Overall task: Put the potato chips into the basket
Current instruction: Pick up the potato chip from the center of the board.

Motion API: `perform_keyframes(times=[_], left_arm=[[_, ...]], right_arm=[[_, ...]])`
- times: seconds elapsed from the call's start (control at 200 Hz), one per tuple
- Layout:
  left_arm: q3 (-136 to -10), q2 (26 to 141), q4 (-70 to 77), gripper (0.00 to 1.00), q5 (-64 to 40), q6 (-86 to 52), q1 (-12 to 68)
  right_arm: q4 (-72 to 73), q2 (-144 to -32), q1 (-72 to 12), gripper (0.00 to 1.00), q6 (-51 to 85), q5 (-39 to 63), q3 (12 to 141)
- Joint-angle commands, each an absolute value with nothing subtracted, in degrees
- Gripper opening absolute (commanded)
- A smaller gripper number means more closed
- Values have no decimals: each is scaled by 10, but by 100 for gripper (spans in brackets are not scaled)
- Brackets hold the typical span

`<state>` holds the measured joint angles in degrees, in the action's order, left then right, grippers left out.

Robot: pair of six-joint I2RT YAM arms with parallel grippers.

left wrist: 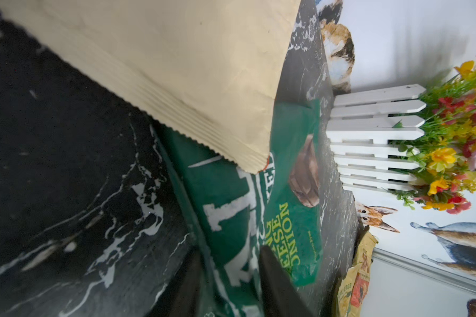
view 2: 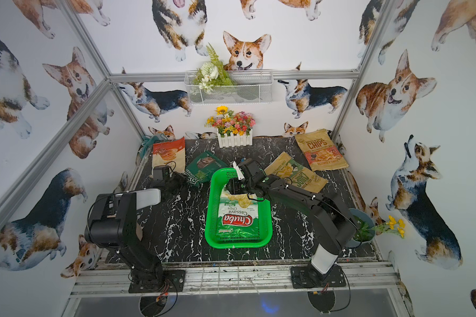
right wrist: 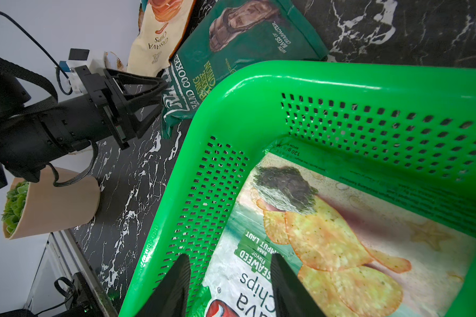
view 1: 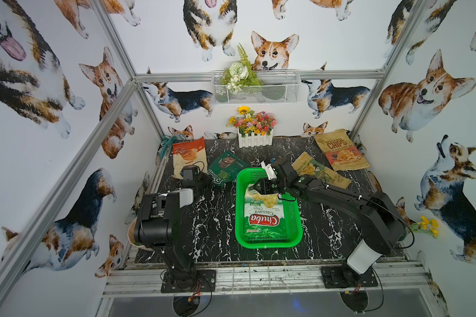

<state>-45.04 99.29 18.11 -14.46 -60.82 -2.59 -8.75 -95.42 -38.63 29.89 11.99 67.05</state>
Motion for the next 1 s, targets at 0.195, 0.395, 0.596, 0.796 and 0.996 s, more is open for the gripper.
perform_keyframes(times=[0.195, 0.395, 0.596, 0.796, 0.996], left_arm=[[-454, 908, 188, 0, -173, -600, -26], [-586, 806, 46, 0, -154, -488, -16], [-722, 777, -123, 0, -166, -330, -10], [-799, 750, -197, 0, -149, -256, 71], [-758, 784, -78, 0, -534, -281, 64]], right_arm=[[-66, -927, -385, 51, 313, 108, 648], [-64, -917, -382, 51, 310, 98, 650], [-65, -914, -378, 51, 302, 88, 664], [-71, -904, -362, 51, 299, 81, 661], [-62, -897, -316, 51, 321, 130, 657]])
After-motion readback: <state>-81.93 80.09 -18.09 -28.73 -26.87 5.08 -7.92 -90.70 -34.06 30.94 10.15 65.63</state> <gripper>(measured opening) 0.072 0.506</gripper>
